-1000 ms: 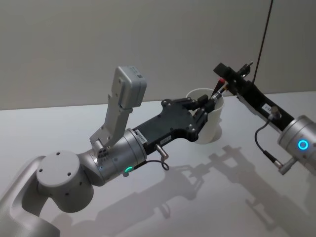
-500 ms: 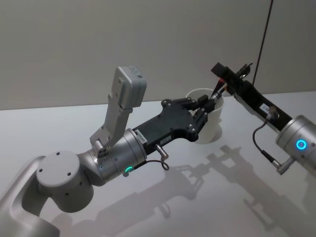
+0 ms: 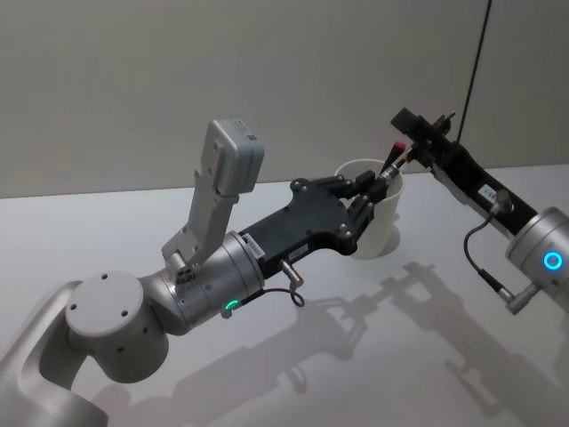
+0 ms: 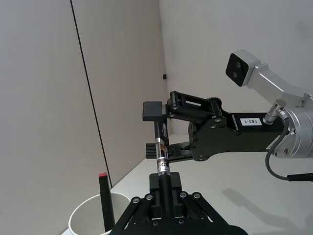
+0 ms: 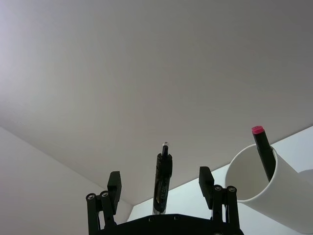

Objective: Place the pen into the pen holder.

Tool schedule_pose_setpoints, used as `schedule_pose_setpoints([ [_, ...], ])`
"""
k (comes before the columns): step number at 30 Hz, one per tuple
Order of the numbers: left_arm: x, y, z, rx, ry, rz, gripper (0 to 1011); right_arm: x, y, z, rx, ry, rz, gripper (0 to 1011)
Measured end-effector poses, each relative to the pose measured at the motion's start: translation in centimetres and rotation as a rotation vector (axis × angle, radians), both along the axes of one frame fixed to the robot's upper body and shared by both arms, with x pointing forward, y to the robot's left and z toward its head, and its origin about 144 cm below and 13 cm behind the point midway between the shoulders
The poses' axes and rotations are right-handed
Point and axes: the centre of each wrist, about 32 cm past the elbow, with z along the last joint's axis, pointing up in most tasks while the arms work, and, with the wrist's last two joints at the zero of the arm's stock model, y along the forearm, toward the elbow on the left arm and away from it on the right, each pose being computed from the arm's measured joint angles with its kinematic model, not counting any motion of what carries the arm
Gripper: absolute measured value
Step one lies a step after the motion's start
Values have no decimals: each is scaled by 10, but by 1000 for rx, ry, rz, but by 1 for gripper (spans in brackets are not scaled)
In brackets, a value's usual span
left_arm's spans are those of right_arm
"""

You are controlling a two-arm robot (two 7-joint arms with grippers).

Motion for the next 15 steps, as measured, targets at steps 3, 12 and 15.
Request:
schedule_pose_setpoints([
  [3,0,0,0,0,0,0,130,0,0,0,4,-7,-1,1001],
  [12,0,0,0,0,0,0,130,2,1,2,15,-32,8,1001],
  [15,0,0,0,0,0,0,130,3,1,3,17,-36,11,1001],
])
